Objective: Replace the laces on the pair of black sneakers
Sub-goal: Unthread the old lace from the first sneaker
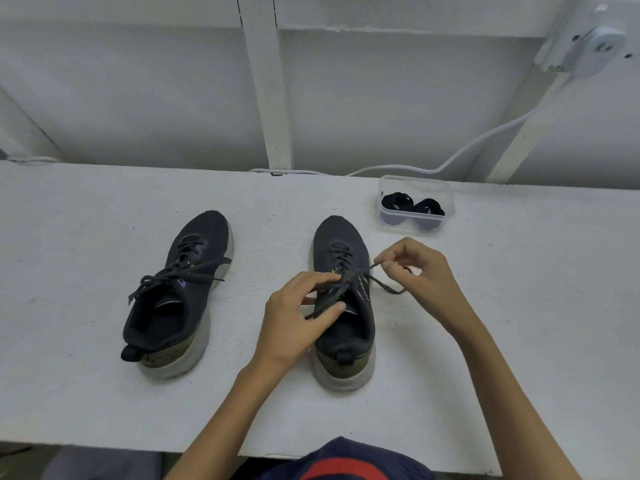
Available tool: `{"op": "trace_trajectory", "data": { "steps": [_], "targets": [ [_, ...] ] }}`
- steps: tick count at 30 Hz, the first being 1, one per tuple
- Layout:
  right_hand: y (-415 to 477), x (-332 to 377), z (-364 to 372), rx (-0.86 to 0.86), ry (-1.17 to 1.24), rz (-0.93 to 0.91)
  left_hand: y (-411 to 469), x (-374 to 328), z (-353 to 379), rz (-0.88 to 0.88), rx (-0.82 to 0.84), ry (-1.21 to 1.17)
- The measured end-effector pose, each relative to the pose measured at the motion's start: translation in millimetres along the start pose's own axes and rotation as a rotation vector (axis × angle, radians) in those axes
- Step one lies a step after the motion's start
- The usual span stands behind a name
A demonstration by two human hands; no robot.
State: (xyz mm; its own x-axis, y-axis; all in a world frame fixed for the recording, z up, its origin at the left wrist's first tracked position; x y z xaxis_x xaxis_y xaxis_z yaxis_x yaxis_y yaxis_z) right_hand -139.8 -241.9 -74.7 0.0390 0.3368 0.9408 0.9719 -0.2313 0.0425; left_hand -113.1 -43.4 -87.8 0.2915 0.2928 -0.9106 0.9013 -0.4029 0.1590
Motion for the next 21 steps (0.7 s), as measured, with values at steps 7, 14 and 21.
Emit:
{"op": "trace_trajectory", "data": {
  "steps": [7, 14, 21],
  "targets": [
    [-7.7, -6.9, 19.0, 0.311, 0.204, 0.121, 1.6, 10.4, -12.8, -0.154, 0.016, -0.177],
    [0.1, -13.6, 30.0, 0.323, 0.286, 0.184, 7.1, 14.4, -22.6, -0.224, -0.052, -0.331],
    [6.1, -17.3, 37.0, 0.333, 0.091, 0.143, 12.8, 21.8, -25.9, -0.294, -0.092, -0.471]
  ]
}}
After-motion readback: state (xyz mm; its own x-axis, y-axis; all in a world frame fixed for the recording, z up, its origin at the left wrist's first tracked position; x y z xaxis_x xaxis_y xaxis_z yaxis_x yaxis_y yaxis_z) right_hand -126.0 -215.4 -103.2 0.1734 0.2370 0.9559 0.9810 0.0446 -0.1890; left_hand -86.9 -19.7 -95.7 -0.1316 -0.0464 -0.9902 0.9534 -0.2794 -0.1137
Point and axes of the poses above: each hand's wrist, its own y-axis towards the middle knuckle, its own z-axis out of the palm, x = y × z, the point moved 10 cm from there along y, towards the middle knuckle, and after that the axes turned 1 degree about -z, right-handed, at the moved point
